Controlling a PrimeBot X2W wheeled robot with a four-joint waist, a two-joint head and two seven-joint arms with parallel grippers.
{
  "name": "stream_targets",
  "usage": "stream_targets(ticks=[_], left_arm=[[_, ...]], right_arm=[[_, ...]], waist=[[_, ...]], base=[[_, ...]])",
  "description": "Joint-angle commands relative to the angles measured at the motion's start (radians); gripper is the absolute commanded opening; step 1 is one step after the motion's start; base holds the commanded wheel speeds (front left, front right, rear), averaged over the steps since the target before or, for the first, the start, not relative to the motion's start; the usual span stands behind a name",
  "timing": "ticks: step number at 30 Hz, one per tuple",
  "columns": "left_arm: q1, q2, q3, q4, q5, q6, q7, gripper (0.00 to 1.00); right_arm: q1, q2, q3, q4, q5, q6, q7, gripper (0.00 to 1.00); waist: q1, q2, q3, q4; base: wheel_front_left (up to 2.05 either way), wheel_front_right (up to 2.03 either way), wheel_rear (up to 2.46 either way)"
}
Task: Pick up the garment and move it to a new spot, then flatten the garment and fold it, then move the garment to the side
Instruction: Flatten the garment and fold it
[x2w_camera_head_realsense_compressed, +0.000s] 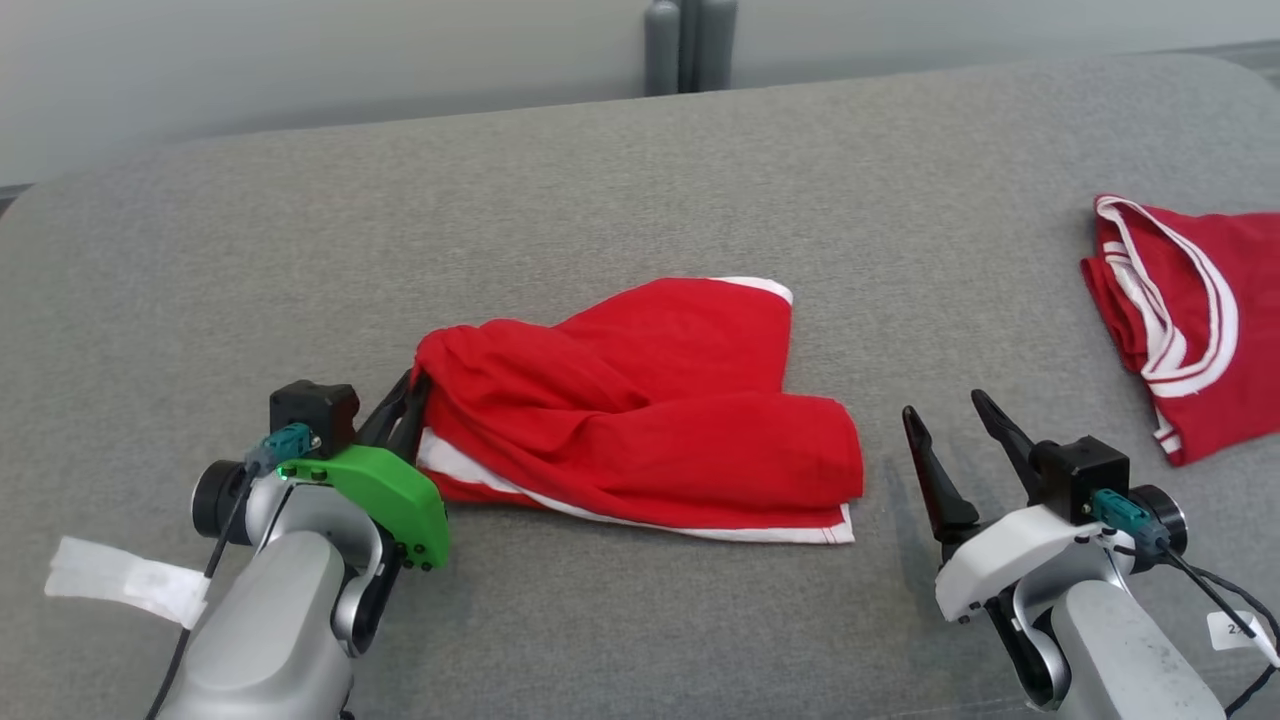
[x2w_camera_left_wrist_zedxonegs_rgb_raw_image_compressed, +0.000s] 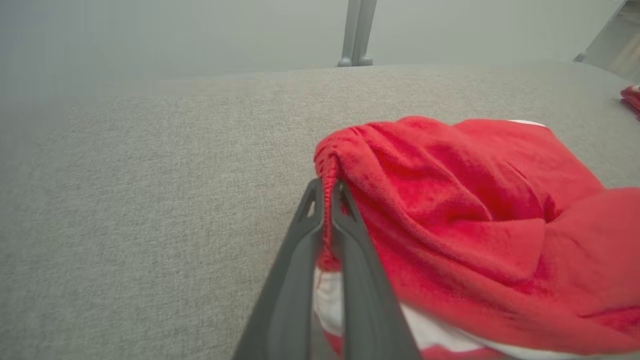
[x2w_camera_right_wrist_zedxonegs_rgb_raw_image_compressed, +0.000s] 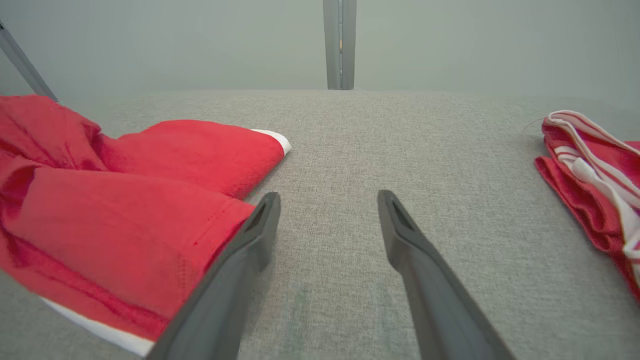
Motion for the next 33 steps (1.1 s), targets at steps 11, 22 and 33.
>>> stream_targets(ticks=[11, 22, 33], left_arm=[[-0.099, -0.033, 0.009, 0.334, 0.006, 0.06, -0.021, 0.0], [-0.046, -0.069, 0.07, 0.256, 0.043, 0.086, -0.096, 1.0], [0.114, -0.101, 0.149, 0.055, 0.139, 0.081, -0.096, 1.0]], right_arm=[[-0.017, -0.011, 0.042, -0.038, 0.017, -0.002, -0.002, 1.0], [0.079, -0.056, 0.17, -0.139, 0.112, -0.002, -0.002, 1.0], [0.097, -0.065, 0.239, -0.069, 0.163, -0.002, -0.003, 1.0]], waist=[[0.0, 0.0, 0.062, -0.109], [0.0, 0.0, 0.013, -0.023], [0.0, 0.0, -0.014, 0.062]], base=[[0.0, 0.0, 0.0], [0.0, 0.0, 0.0], [0.0, 0.0, 0.0]])
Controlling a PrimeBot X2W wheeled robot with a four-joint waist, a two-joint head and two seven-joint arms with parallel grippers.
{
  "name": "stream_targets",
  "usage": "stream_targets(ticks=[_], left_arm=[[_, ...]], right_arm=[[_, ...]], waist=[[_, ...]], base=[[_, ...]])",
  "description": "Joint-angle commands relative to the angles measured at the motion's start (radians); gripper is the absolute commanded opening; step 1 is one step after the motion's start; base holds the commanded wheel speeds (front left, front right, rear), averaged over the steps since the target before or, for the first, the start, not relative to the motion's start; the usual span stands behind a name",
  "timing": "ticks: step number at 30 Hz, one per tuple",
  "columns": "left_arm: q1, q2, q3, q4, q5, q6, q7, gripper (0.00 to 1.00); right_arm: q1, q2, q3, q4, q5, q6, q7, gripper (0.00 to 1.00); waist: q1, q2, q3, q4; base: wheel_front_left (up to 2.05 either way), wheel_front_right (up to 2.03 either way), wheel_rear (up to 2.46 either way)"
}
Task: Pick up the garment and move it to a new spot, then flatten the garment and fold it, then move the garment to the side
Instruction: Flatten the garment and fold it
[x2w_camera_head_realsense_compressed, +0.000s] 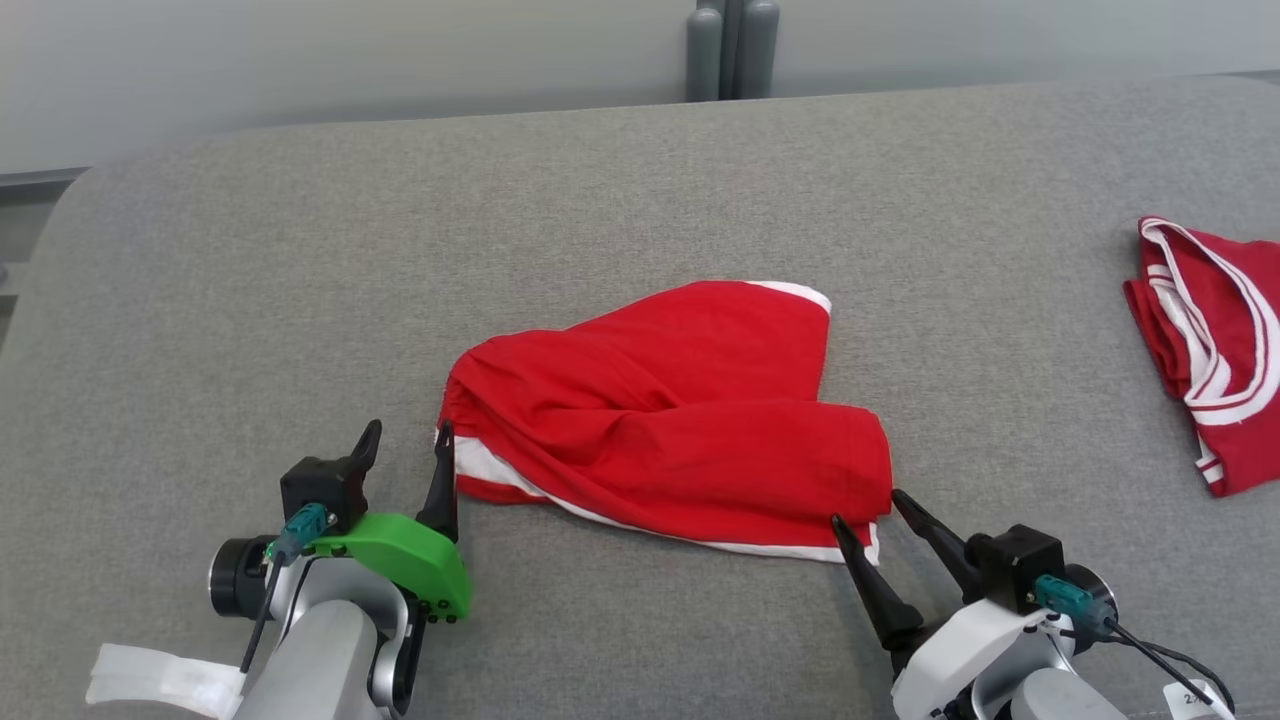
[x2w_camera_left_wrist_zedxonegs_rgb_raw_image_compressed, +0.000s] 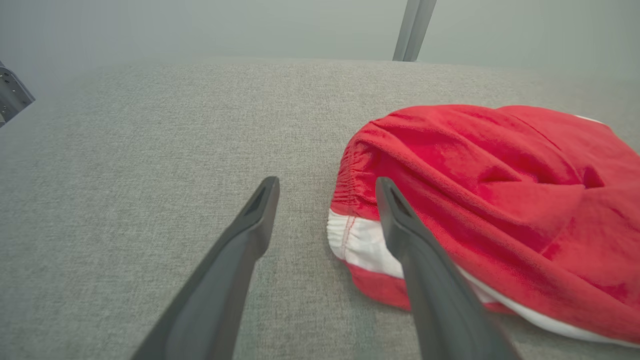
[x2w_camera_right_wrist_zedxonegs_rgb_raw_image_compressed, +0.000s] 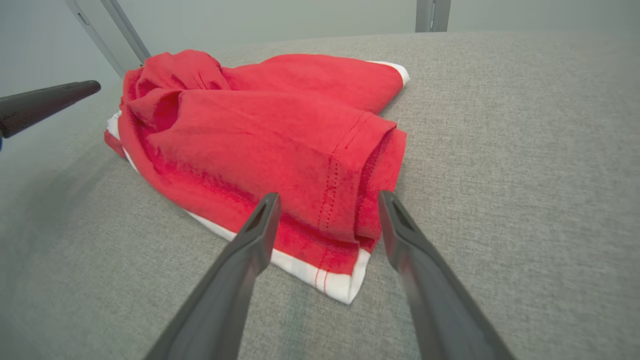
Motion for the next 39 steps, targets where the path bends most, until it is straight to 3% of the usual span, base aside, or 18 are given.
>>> stream_targets(ticks=[1, 10, 11, 12, 14, 15, 23, 32, 39], left_arm=[[0.019, -0.006, 0.008, -0.012, 0.016, -0.007, -0.002, 1.0], [0.063, -0.014, 0.05, -0.054, 0.057, -0.026, -0.002, 1.0], [0.067, -0.015, 0.056, -0.058, 0.062, -0.029, -0.002, 1.0], [0.07, -0.017, 0.06, -0.062, 0.068, -0.031, -0.002, 1.0], [0.074, -0.02, 0.069, -0.069, 0.078, -0.035, -0.002, 1.0], [0.076, -0.023, 0.072, -0.071, 0.082, -0.037, -0.002, 1.0], [0.074, -0.04, 0.093, -0.067, 0.109, -0.064, -0.002, 1.0], [0.054, -0.066, 0.072, -0.045, 0.14, -0.091, -0.002, 1.0], [0.043, -0.074, 0.052, -0.031, 0.151, -0.107, -0.002, 1.0]], right_arm=[[-0.018, 0.0, -0.003, 0.021, 0.01, -0.002, -0.002, 1.0], [-0.051, 0.009, -0.016, 0.095, 0.029, -0.002, -0.002, 0.98], [-0.056, 0.009, -0.016, 0.101, 0.03, -0.002, -0.002, 0.88], [-0.062, 0.011, -0.014, 0.103, 0.03, -0.002, -0.002, 0.49], [-0.072, 0.01, -0.017, 0.092, 0.031, -0.002, -0.002, 0.1], [-0.075, 0.009, -0.021, 0.086, 0.033, -0.002, -0.002, 0.0], [-0.159, -0.004, -0.056, 0.104, 0.033, -0.002, -0.002, 0.0], [-0.267, 0.01, -0.142, 0.205, 0.09, -0.002, -0.002, 0.0], [-0.33, 0.002, -0.206, 0.309, 0.073, -0.002, -0.002, 0.0]], waist=[[-0.0001, 0.0, -0.01, 0.04], [-0.0001, 0.0, -0.01, 0.094], [-0.0001, 0.0, -0.008, 0.097], [-0.0001, 0.0, -0.007, 0.099], [-0.0001, 0.0, -0.003, 0.101], [-0.0001, 0.0, -0.002, 0.101], [-0.0001, 0.0, 0.011, 0.093], [-0.0001, 0.0, 0.023, 0.13], [-0.0001, 0.0, 0.037, 0.154]], base=[[0.0, 0.0, 0.0], [0.0, 0.0, 0.0], [0.0, 0.0, 0.0], [0.0, 0.0, 0.0], [0.0, 0.0, 0.0], [0.0, 0.0, 0.0], [0.0, 0.0, 0.0], [0.0, 0.0, 0.0], [0.0, 0.0, 0.0]])
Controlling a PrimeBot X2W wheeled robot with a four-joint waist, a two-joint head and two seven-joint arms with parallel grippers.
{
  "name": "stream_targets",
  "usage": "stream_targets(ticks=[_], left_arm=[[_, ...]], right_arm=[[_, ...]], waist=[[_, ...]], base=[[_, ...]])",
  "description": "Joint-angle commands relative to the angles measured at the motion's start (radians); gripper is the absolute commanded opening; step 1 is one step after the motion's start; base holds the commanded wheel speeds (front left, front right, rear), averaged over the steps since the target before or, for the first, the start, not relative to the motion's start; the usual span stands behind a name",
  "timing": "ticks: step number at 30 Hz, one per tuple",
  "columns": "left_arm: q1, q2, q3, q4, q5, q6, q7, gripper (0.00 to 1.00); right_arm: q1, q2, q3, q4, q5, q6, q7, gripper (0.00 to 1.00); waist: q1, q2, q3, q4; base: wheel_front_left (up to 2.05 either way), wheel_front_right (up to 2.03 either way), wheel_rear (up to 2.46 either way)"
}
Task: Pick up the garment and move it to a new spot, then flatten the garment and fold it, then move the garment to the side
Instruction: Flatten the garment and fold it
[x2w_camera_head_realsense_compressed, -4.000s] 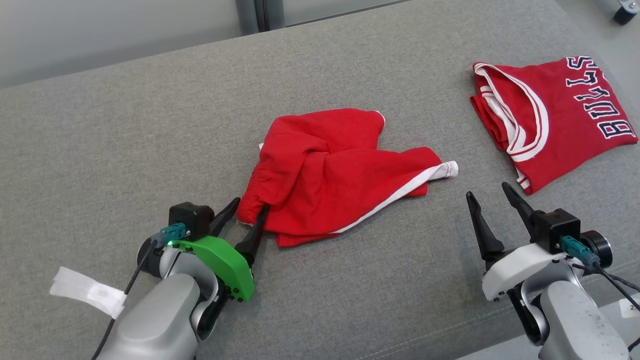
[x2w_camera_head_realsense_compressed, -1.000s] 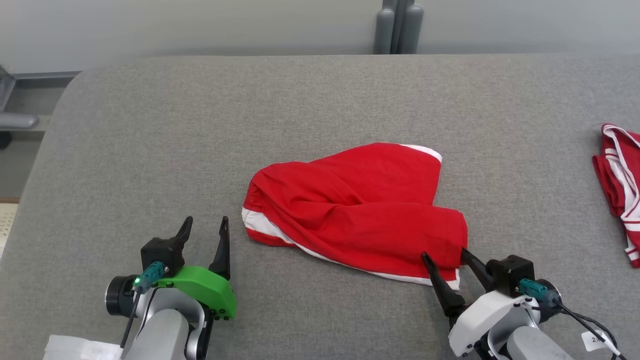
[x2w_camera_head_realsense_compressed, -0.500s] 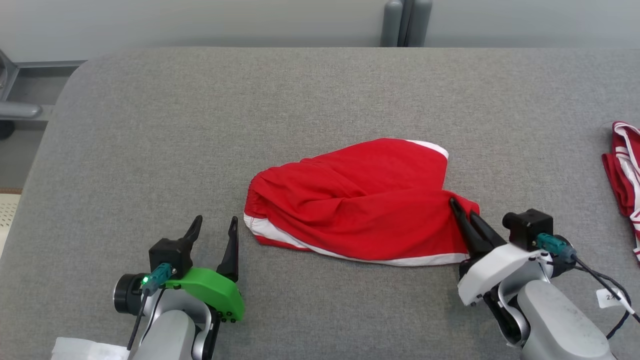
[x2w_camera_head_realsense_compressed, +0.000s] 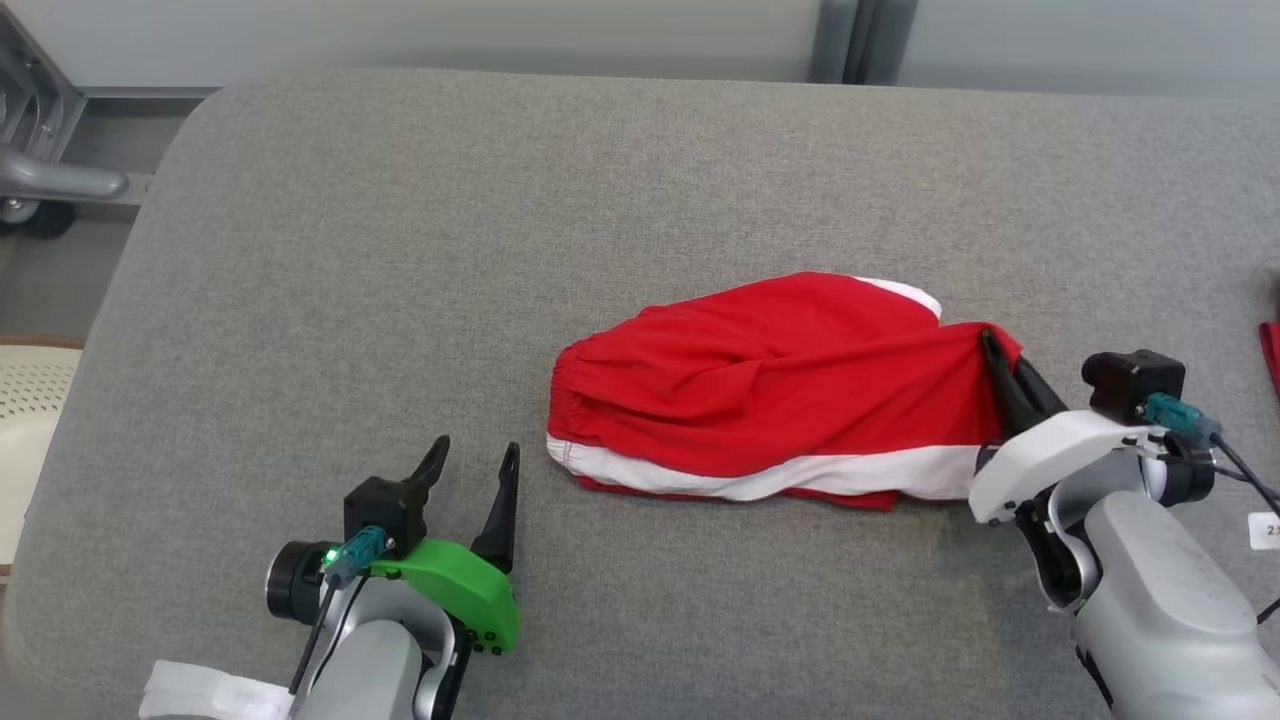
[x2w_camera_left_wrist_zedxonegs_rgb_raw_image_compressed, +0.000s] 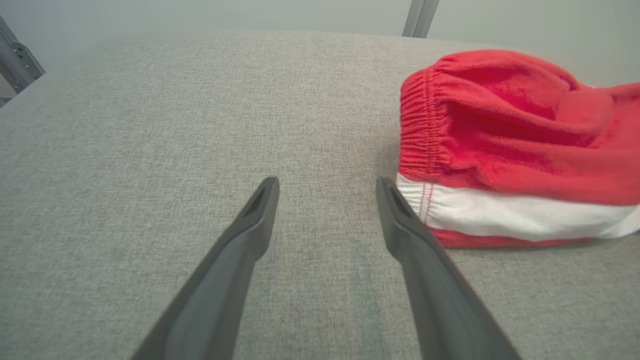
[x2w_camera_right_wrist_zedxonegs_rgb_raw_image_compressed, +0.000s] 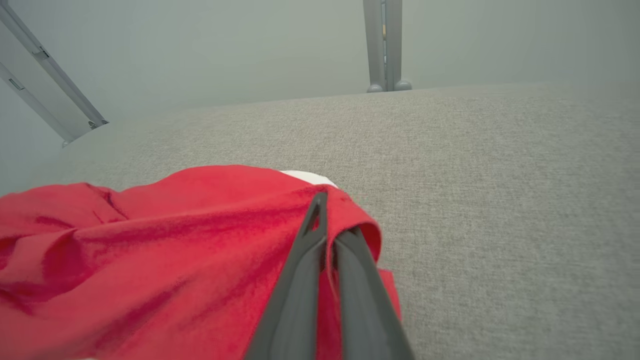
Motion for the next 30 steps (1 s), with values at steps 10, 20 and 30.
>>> stream_targets(ticks=[10, 20, 30], left_arm=[[-0.033, -0.004, -0.042, 0.005, 0.007, -0.018, -0.002, 1.0], [0.017, -0.004, -0.053, -0.011, -0.043, -0.021, -0.002, 1.0], [0.112, -0.004, -0.014, -0.026, -0.05, -0.007, -0.002, 1.0]], right_arm=[[-0.101, 0.0, -0.081, 0.154, -0.102, -0.002, -0.002, 0.0], [-0.032, -0.002, -0.116, 0.155, -0.16, -0.002, -0.002, 1.0], [0.167, 0.009, -0.073, -0.015, -0.167, -0.002, -0.002, 1.0]], waist=[[0.0, -0.0001, 0.026, 0.032], [0.0, -0.0001, -0.048, -0.009], [0.0, -0.0001, -0.131, -0.103]], base=[[0.0, 0.0, 0.0], [0.0, 0.0, 0.0], [0.0, 0.0, 0.0]])
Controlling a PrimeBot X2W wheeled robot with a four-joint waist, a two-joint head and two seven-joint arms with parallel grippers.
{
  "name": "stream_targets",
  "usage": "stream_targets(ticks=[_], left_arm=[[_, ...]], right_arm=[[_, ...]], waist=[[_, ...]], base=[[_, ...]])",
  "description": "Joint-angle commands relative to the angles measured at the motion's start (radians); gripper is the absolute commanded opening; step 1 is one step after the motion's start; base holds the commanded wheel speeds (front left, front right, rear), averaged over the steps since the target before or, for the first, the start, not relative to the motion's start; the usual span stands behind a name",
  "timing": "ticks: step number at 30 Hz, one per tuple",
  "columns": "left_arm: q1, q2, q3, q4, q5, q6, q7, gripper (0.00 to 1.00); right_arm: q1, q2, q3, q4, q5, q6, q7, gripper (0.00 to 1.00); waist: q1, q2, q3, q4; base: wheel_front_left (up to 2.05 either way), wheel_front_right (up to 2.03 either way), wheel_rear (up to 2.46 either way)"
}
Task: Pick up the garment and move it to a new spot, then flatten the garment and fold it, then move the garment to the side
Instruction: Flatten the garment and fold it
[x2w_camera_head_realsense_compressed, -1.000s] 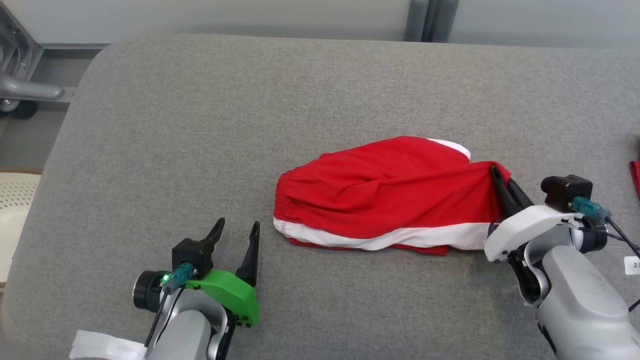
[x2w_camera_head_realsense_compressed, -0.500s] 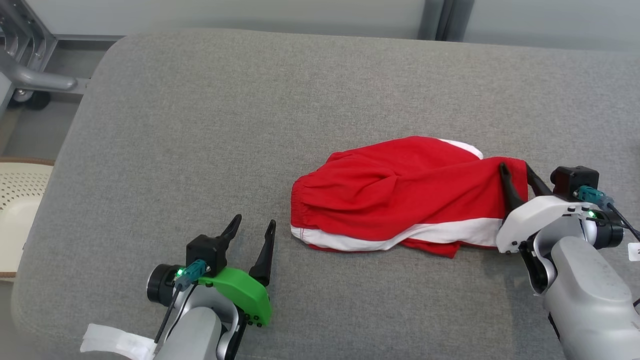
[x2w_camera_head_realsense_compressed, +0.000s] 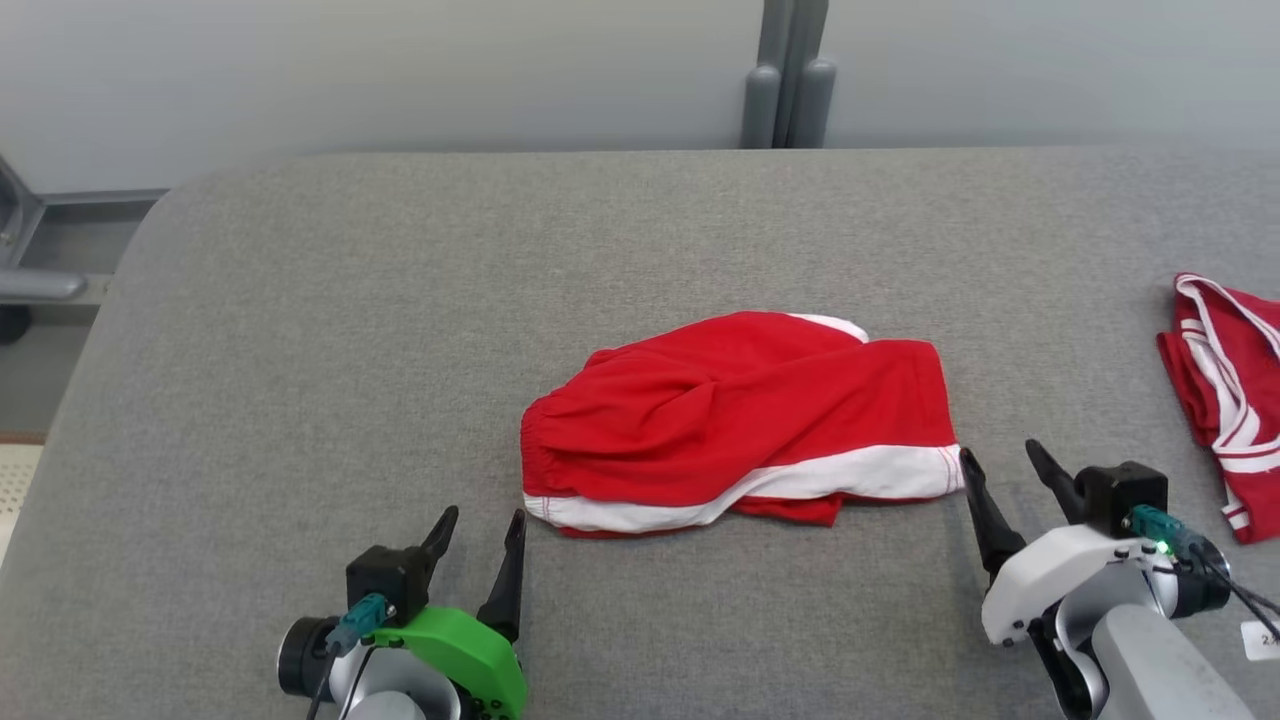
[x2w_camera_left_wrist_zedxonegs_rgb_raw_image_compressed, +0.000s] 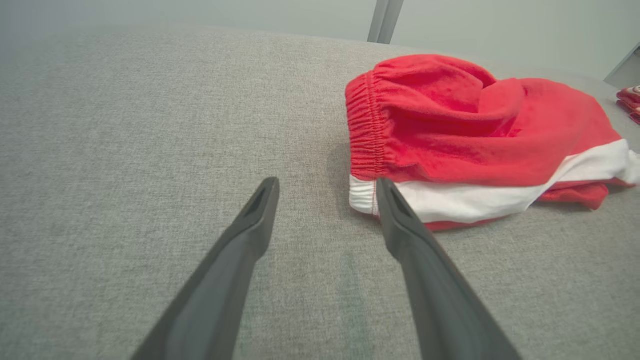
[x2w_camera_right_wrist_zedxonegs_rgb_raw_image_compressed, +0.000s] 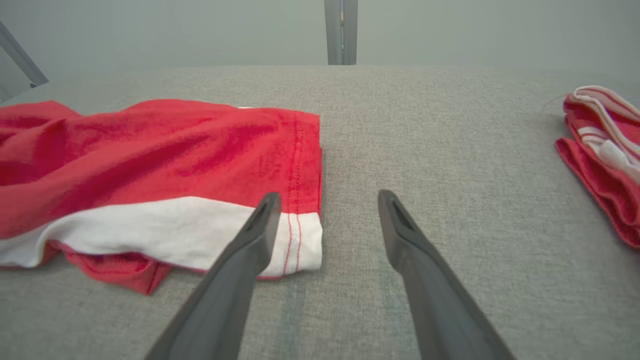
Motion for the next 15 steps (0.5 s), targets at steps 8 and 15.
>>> stream_targets(ticks=[8, 15], left_arm=[[0.124, 0.002, 0.086, -0.103, 0.064, 0.046, -0.002, 1.0], [0.204, 0.005, 0.159, -0.185, 0.127, 0.054, -0.002, 1.0]], right_arm=[[0.14, 0.028, -0.009, -0.148, -0.036, -0.002, -0.002, 1.0], [0.202, 0.062, -0.066, -0.245, -0.1, -0.002, -0.002, 1.0]], waist=[[0.0, -0.0001, -0.084, -0.071], [0.0, -0.0001, -0.118, -0.079]], base=[[0.0, 0.0, 0.0], [0.0, 0.0, 0.0]])
